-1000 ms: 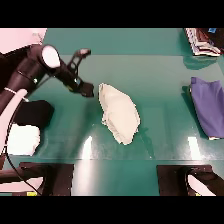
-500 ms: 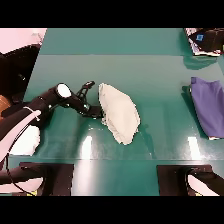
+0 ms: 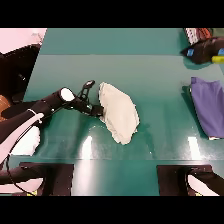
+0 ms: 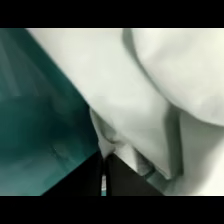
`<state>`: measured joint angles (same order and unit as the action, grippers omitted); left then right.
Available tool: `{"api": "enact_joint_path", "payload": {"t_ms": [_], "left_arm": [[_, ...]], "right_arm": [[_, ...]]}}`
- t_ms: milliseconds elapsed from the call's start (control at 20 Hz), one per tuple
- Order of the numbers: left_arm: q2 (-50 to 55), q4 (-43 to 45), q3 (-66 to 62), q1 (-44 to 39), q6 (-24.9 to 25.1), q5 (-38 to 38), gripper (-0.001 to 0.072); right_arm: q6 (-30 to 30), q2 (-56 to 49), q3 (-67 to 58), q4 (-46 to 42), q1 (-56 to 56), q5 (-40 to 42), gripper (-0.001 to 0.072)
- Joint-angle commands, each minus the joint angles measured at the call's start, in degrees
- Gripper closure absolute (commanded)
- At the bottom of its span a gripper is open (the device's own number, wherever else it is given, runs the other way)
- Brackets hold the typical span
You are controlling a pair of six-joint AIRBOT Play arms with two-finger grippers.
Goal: Fold the shirts.
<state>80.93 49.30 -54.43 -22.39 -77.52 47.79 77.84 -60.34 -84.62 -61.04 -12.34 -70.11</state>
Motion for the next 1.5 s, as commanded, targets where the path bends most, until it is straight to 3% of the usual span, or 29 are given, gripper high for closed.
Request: {"api": "enact_joint_path", "payload": {"t_ms": [0,50,100,150,300,450,650,700,750,800,900,1050,1200,1450], "left_arm": [[-2.40,3.10,-0.57,4.42,-0.46,1.42,0.0683],[-2.93,3.98,-0.57,5.31,-0.46,1.73,0.0683],[-3.04,4.59,-0.57,5.77,-0.44,2.21,0.0683],[-2.93,4.96,-0.55,5.77,-0.44,2.47,0.0683],[-2.95,5.42,-0.57,5.77,-0.44,2.36,0.0682],[-2.95,6.43,-0.55,5.77,-0.44,2.54,0.0682],[-2.95,7.85,-0.55,5.77,-0.44,2.80,0.0682],[-2.95,8.20,-0.55,5.77,-0.44,2.84,0.0682],[-2.95,8.70,-0.55,5.77,-0.46,2.86,0.0682],[-2.95,9.29,-0.57,5.77,-0.46,2.97,0.0682],[-2.99,10.95,-0.57,5.77,-0.50,3.37,0.0683],[-5.03,19.26,-1.75,5.77,-5.29,3.26,0.0683],[-10.86,31.61,-5.64,5.77,-10.45,3.34,0.0683],[-23.02,38.95,-17.20,5.77,-10.95,3.72,0.0683]], "right_arm": [[5.92,2.51,13.11,0.07,-0.20,-3.76,0.0690],[7.06,3.13,19.19,1.27,-0.20,-4.55,0.0497],[7.21,3.32,25.00,4.00,-0.20,-4.79,0.0228],[7.17,3.06,31.26,8.72,-0.44,-4.24,0.0179],[3.28,0.33,44.28,21.03,-5.40,3.76,0.0182],[-2.71,-5.64,47.17,32.30,-14.64,10.60,0.0182],[-3.58,-15.04,40.37,32.52,-24.41,15.08,0.0182],[-3.67,-17.18,38.29,32.44,-25.55,15.26,0.0184],[-4.13,-19.19,36.26,32.39,-26.45,15.69,0.0242],[-4.44,-20.72,34.47,31.69,-26.95,15.98,0.0370],[-4.37,-22.60,31.26,27.04,-27.21,15.91,0.0696],[-0.04,-20.48,28.02,18.05,-24.57,14.21,0.0699],[5.88,-13.35,24.85,2.14,-18.47,9.11,0.0699],[6.32,-1.79,16.52,-11.32,-6.71,0.76,0.0700]]}}
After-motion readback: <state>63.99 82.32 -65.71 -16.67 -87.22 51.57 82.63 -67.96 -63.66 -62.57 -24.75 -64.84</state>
